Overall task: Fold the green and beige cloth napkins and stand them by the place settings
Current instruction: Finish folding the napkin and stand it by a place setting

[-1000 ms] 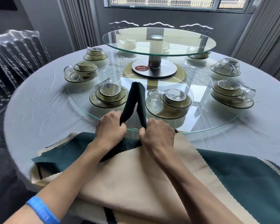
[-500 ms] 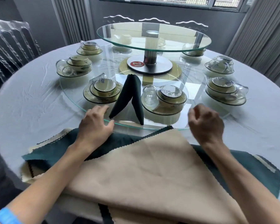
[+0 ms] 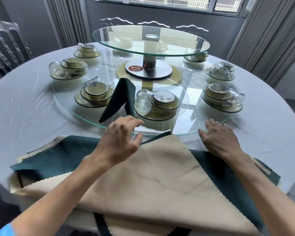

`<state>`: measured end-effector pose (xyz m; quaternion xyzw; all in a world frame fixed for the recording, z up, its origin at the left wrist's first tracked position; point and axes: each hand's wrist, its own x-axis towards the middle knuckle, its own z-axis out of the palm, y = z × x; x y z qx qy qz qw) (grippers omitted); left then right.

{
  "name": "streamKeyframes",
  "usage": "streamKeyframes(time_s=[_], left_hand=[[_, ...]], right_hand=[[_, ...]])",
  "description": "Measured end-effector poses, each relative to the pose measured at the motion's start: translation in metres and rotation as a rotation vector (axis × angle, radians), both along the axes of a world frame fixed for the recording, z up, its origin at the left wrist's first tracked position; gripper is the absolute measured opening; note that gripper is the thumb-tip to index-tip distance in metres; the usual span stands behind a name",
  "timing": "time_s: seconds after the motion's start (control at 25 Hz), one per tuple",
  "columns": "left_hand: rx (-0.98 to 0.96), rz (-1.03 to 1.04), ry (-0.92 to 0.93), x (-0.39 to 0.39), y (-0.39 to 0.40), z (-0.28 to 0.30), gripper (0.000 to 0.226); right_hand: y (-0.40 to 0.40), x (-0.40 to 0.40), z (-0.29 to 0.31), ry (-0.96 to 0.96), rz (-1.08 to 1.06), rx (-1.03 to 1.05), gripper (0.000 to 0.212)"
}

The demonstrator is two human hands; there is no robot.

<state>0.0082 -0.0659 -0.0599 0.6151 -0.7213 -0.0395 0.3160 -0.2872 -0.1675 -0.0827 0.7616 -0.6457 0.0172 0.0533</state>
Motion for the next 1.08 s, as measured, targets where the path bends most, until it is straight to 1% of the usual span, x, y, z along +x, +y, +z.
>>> streamKeyframes(time_s=[0.08,0.2,0.32,0.4,0.48,0.52,0.6,0.68,0.8,0.92,1.0,1.08], left_hand=[[0.054,-0.076,-0.044,-0.011,-0.004,0.001,0.030],[0.142,-0.175,-0.109,-0.025,-0.014,0.001,0.034],[0.239,-0.208,-0.190,-0.034,-0.026,0.001,0.040],[0.304,-0.200,-0.196,-0.036,-0.032,-0.001,0.042],[0.349,-0.180,-0.196,-0.033,-0.033,-0.006,0.044],[0.351,-0.150,-0.222,-0.031,-0.032,-0.010,0.045],[0.356,-0.047,-0.327,-0.022,-0.028,-0.020,0.046],[0.388,0.050,-0.380,-0.010,-0.023,-0.028,0.048],[0.415,0.118,-0.307,0.014,-0.018,-0.031,0.048],[0.414,0.148,-0.228,0.039,-0.013,-0.029,0.048],[0.423,0.161,-0.208,0.051,-0.010,-0.028,0.048],[0.421,0.174,-0.194,0.061,-0.010,-0.027,0.047]], right_hand=[[0.010,0.011,-0.002,0.011,0.043,-0.003,0.078],[0.028,0.028,-0.002,-0.010,0.089,-0.033,0.074],[0.046,0.046,0.002,-0.025,0.186,-0.023,0.072],[0.053,0.055,0.004,-0.098,0.273,0.008,0.070],[0.053,0.065,0.004,-0.224,0.375,0.073,0.076],[0.053,0.070,0.003,-0.288,0.426,0.121,0.076],[0.054,0.080,0.000,-0.401,0.522,0.209,0.062],[0.059,0.086,-0.007,-0.468,0.583,0.204,0.051],[0.068,0.084,-0.013,-0.537,0.553,0.091,0.045],[0.072,0.074,-0.011,-0.665,0.508,0.020,0.028],[0.074,0.068,-0.008,-0.684,0.441,-0.028,0.021],[0.074,0.063,-0.004,-0.653,0.322,-0.059,0.018]])
